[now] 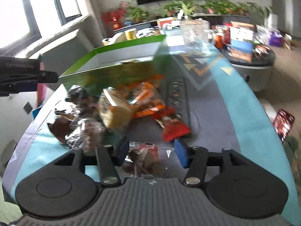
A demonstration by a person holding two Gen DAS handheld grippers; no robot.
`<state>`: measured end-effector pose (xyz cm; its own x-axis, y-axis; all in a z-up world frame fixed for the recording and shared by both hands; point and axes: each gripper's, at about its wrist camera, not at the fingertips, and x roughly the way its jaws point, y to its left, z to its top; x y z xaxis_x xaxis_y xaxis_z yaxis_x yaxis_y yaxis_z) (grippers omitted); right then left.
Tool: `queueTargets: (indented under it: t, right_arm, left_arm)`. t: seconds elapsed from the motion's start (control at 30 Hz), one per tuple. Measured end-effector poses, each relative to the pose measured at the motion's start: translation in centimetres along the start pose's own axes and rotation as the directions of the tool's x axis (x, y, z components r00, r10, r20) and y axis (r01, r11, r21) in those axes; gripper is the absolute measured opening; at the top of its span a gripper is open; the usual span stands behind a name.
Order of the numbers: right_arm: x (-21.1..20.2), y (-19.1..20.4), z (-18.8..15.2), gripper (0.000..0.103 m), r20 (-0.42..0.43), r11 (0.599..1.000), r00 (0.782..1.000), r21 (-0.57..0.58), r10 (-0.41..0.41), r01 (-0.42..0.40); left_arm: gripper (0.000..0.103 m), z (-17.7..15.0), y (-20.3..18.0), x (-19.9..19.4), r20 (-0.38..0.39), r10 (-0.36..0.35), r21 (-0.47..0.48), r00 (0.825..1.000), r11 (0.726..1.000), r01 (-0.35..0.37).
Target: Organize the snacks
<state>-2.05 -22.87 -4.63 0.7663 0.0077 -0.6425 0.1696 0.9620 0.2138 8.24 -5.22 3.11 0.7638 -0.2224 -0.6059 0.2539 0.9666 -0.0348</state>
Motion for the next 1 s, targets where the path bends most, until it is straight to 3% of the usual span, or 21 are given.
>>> queueTargets:
  t: [0.1,0.2,0.33,0.6,0.87,1.0]
  right_arm:
    - [-0.7,-0.5,-0.6,0.048,0.009,0.999,1.0,0.047,0.006,-0.007]
    - [-1.3,0.0,-1.1,0.048,0.021,0.999,1.0,0.044,-0.006,0.005]
    - [-1.1,2.0,-1.4,0.048,0.003,0.999,1.0,-0.047,-0.002,0.002]
    - [1.6,5.5,-2.4,0.048,0.02,0.949,0.984,-0.261,-0.175,0.174]
    - [1.2,2.4,-1.3,0.047,0.007,0.986,0.991,-0.104,-0.133,0.133]
    - [0.0,3.0,-0.3,0.046,0.076,0.988,0.993,-0.118,-0.089,0.098]
  left_arm:
    - [0.055,0.0,0.0,0.3,-0.004,0.003,-0.002,1.0,1.0,-0.003]
    - [0.055,0.0,0.1,0.6,-0.011,-0.008,-0.009,1.0,1.0,0.008]
    - [0.055,-0.1,0.2,0.9,-0.016,-0.013,-0.011,1.0,1.0,0.012]
    - [0.055,0.0,0.8,1.2,-0.017,-0.023,-0.033,1.0,0.999,0.022]
    - [0.055,0.1,1.2,1.4,-0.012,-0.025,-0.04,1.0,0.999,0.025]
    - [0.055,0.3,1.2,1.4,-0.008,-0.022,-0.04,1.0,0.999,0.021]
